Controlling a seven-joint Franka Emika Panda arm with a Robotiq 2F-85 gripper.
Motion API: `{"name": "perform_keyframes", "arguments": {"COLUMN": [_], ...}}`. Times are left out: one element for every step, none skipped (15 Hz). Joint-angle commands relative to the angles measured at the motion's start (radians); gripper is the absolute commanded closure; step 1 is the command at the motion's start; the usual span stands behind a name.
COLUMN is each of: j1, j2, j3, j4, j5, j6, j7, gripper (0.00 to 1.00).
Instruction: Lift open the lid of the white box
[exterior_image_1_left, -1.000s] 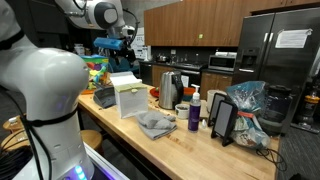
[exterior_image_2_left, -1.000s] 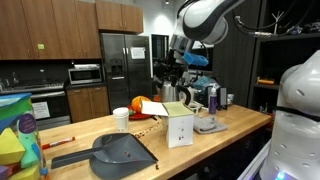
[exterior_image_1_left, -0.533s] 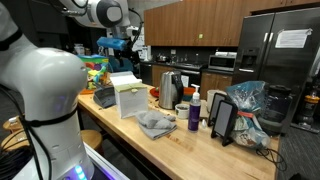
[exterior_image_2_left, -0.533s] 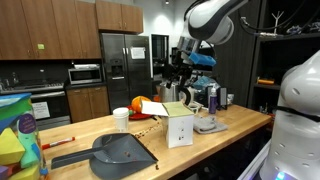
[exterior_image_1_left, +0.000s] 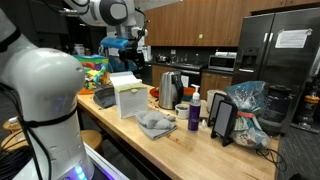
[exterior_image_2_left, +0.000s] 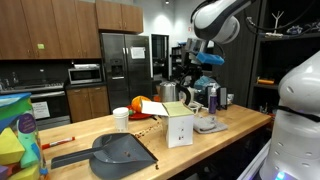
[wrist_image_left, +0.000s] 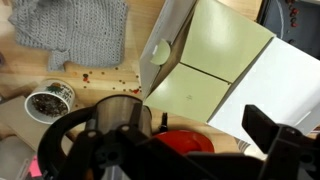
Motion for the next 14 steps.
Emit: {"name": "perform_keyframes", "arguments": {"j1": [-0.031,-0.033,-0.038,-0.042,-0.047,-0.05,-0.053,-0.058,-0.062,-0.068,-0.073,-0.077,-0.083,-0.087], "j2": [-0.044,-0.05,-0.054,-0.059,-0.065,-0.07,-0.076,-0.08,-0.081,-0.083,-0.083,-0.082,-0.079,-0.072], "j3": [-0.018,-0.025,-0.028,-0.029,-0.031,-0.034,-0.038,-0.043,-0.047,-0.05,-0.058,-0.065,-0.072,-0.083], "j4": [0.001,0.001,0.002,0.002,0.002,0.002,0.002,0.002,0.002,0.002,0.002,0.002,0.002,0.002], "j5": [-0.041,-0.045,-0.048,-0.053,-0.059,-0.063,-0.066,-0.07,-0.074,-0.078,-0.08,-0.082,-0.084,-0.084], "j6": [-0.079,-0.111,-0.132,-0.154,-0.171,-0.186,-0.203,-0.214,-0.219,-0.224,-0.227,-0.23,-0.232,-0.23], "j7": [0.027,0.019,0.016,0.017,0.016,0.014,0.01,0.005,0.003,0.004,-0.002,-0.005,-0.009,-0.018], "gripper": [0.0,0.0,0.0,0.0,0.0,0.0,0.0,0.0,0.0,0.0,0.0,0.0,0.0,0.0]}}
